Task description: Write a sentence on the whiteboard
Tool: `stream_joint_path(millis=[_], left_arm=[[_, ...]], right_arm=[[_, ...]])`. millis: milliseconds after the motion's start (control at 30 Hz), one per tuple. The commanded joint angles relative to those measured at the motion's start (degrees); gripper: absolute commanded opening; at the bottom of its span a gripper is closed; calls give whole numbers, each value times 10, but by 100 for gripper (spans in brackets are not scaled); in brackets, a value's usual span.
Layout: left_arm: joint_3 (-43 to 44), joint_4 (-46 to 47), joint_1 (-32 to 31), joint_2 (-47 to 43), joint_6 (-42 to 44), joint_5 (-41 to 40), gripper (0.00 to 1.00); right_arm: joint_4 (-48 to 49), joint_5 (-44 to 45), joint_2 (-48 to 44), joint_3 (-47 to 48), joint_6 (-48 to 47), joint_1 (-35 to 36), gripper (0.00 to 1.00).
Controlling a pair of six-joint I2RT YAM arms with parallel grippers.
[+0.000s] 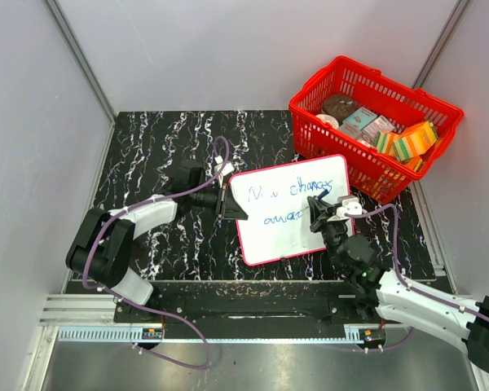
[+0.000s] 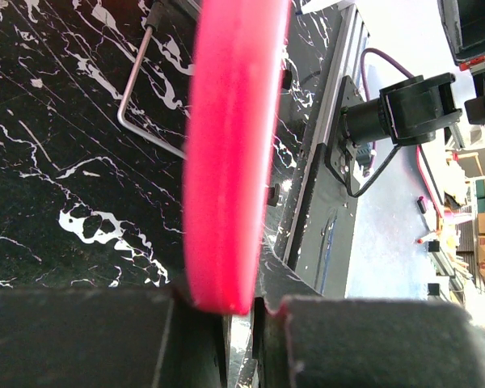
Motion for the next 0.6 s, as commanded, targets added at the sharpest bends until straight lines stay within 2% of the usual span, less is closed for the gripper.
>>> stream_joint_path(millis=[0,300,567], left_arm=[[4,-26,-9,1,86,-104,0],[4,-29,-11,-2,87,-105,0],[6,-32,-11,-2,90,-108,0]], right_arm=[[64,3,36,23,-21,0,0],[125,22,84,21,-34,1,0],[60,10,9,18,-31,0,0]])
